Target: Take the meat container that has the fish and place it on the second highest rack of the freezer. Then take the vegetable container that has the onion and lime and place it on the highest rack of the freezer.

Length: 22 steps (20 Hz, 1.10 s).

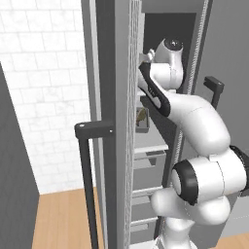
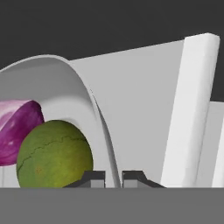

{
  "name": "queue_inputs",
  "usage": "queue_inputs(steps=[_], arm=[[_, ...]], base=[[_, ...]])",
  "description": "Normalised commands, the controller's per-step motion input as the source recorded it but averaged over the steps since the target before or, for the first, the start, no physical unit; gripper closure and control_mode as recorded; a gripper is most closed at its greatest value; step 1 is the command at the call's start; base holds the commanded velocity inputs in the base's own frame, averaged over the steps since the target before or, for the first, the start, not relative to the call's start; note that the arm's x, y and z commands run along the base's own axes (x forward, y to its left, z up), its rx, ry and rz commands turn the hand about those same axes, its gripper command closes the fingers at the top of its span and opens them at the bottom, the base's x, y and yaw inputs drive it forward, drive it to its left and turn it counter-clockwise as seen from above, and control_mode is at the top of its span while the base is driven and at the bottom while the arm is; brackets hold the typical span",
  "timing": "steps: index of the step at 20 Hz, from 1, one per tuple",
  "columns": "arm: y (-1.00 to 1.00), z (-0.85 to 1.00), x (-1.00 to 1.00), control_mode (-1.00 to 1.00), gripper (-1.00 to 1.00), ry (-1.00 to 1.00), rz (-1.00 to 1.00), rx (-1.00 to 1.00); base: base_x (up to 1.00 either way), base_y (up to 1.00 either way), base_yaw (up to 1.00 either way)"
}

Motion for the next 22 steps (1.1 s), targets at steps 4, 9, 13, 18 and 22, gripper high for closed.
queue_inputs(steps=[4, 9, 13, 18, 22], arm=[[0.19, -0.06, 0.71, -1.0, 1.0, 0.0, 0.0, 0.0], [0.04, -0.44, 0.54, -1.0, 1.0, 0.0, 0.0, 0.0], [0.0, -0.14, 0.59, -1.0, 1.0, -0.02, 0.0, 0.0], [0.0, -0.04, 0.58, -1.0, 1.0, 0.0, 0.0, 0.0], [0.0, -0.1, 0.23, -1.0, 1.0, -0.03, 0.0, 0.0]], base=[[0.0, 0.0, 0.0], [0.0, 0.0, 0.0], [0.0, 0.0, 0.0], [0.0, 0.0, 0.0], [0.0, 0.0, 0.0]])
